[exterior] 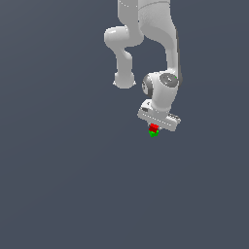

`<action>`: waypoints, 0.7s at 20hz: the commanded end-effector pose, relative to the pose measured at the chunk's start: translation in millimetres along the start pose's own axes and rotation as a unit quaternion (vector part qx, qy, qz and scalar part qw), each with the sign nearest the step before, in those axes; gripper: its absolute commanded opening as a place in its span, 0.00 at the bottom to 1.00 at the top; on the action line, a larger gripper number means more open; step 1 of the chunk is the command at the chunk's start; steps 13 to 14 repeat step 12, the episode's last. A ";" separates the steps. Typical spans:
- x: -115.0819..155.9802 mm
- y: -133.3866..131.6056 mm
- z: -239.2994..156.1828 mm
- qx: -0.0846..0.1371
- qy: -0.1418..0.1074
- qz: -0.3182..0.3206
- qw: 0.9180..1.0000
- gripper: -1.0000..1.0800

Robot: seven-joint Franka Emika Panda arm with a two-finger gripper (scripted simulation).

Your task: Stack the red cube on top of the green cube.

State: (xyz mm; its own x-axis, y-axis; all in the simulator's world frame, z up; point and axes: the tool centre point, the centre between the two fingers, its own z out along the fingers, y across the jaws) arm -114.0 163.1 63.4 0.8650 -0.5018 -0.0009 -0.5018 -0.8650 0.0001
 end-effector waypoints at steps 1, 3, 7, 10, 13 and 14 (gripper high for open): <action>0.1 -3.6 0.4 0.000 0.000 0.001 1.000 0.00; 0.1 -3.7 0.4 0.000 0.000 0.001 1.000 0.96; 0.1 -3.7 0.4 0.000 0.000 0.001 1.000 0.96; 0.1 -3.7 0.4 0.000 0.000 0.001 1.000 0.96; 0.1 -3.7 0.4 0.000 0.000 0.001 1.000 0.96; 0.1 -3.7 0.4 0.000 0.000 0.001 1.000 0.96</action>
